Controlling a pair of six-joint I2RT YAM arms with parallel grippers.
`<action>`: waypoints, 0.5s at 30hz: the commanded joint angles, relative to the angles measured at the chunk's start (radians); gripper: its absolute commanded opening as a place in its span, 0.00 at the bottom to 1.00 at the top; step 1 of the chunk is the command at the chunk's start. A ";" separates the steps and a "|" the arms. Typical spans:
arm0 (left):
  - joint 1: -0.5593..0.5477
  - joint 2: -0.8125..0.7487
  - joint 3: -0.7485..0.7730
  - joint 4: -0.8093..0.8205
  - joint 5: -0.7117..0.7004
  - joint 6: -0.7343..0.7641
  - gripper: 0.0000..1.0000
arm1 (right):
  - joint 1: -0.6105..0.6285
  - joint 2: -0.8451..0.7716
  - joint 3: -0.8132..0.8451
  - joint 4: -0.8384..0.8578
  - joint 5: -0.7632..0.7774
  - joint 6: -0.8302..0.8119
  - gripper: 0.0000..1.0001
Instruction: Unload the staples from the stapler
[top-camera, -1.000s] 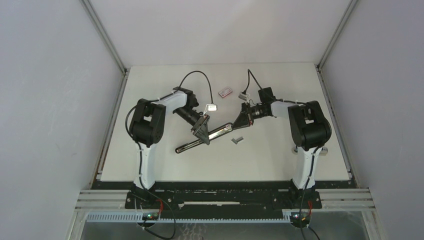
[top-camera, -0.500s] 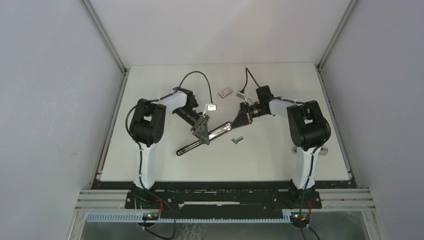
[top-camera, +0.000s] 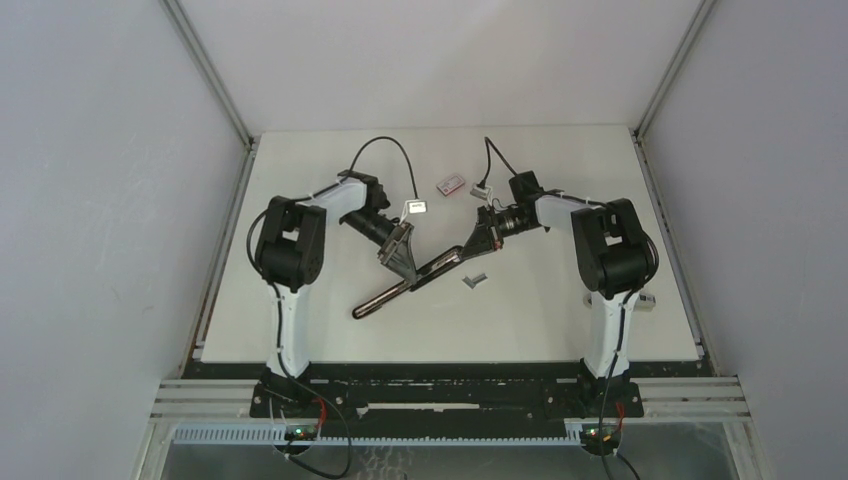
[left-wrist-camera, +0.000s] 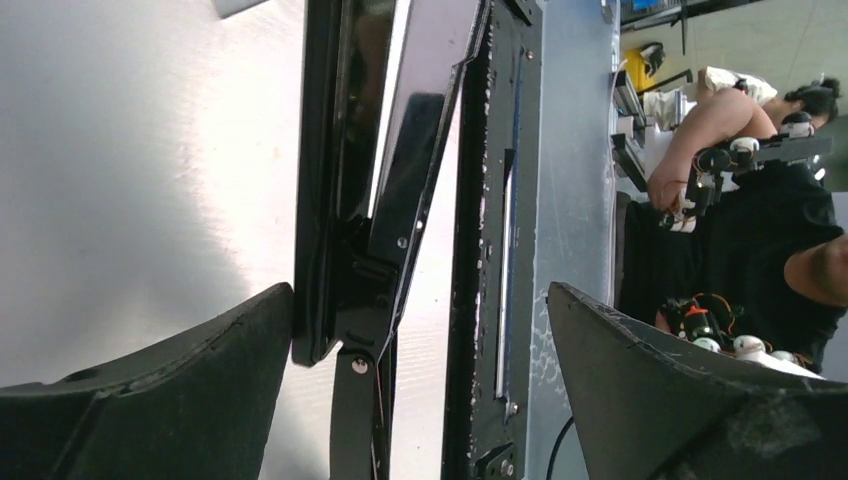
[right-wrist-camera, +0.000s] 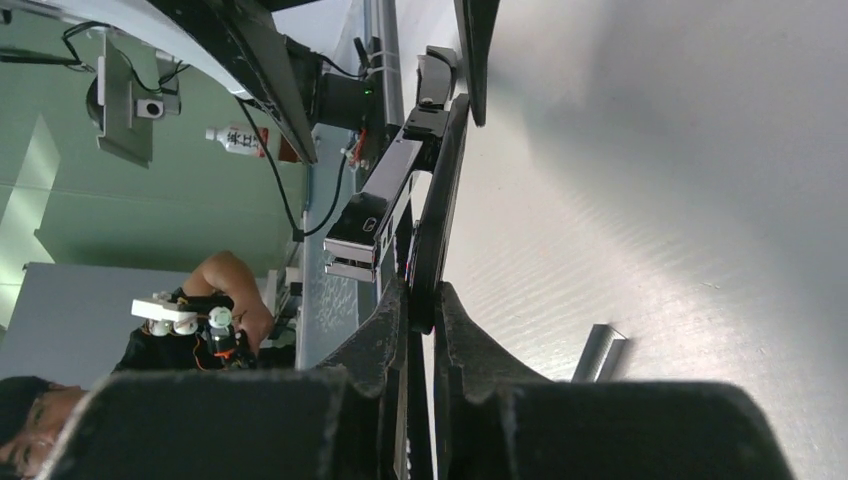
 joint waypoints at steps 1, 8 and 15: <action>0.029 -0.051 0.023 0.084 0.004 -0.098 1.00 | 0.004 0.002 0.029 0.002 -0.028 0.015 0.00; 0.037 -0.204 -0.129 0.548 -0.265 -0.489 1.00 | -0.014 0.020 0.029 0.039 -0.011 0.075 0.00; 0.021 -0.267 -0.166 0.646 -0.433 -0.553 1.00 | -0.038 0.046 0.029 0.073 0.037 0.144 0.00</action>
